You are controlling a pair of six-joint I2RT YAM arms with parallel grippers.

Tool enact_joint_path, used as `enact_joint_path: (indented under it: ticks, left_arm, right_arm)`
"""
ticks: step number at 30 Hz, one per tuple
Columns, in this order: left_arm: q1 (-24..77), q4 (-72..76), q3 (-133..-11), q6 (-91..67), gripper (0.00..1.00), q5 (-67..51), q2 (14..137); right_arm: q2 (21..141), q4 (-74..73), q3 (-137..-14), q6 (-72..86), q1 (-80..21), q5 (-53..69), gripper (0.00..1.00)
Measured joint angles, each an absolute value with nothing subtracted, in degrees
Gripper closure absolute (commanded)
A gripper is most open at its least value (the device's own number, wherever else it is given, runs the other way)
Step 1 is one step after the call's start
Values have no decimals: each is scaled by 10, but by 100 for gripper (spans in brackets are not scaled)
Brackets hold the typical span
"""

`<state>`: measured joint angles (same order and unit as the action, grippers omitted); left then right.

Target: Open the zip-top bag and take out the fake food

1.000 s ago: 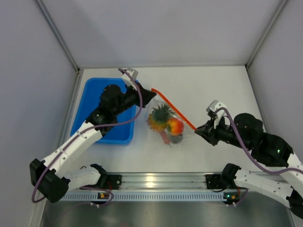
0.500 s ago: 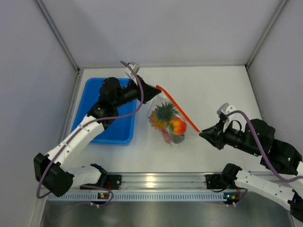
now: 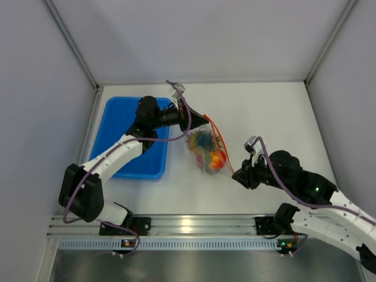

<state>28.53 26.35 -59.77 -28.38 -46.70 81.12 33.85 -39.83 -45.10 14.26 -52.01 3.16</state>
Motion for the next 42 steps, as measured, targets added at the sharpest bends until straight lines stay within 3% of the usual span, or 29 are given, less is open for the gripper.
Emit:
enact_joint_path:
  ticks: [1, 4, 12, 23, 31, 42]
  left_arm:
    - [285, 267, -598, -283, 100, -487, 820]
    - [284, 276, -598, -280, 100, -533, 835]
    - [285, 298, -598, -276, 100, -593, 842]
    - [285, 300, -598, -274, 100, -618, 842]
    - [285, 301, -598, -274, 100, -636, 842]
    - [285, 302, -602, -276, 100, -644, 850]
  right_arm:
    - [339, -392, -447, 148, -520, 28, 65]
    - [344, -371, -447, 158, -520, -10, 57]
    - [405, -340, -495, 172, -518, -116, 54]
    - [440, -297, -545, 145, -485, -155, 51]
    - [483, -282, -555, 119, -351, -23, 49]
    - [477, -264, -532, 105, -340, 72, 46]
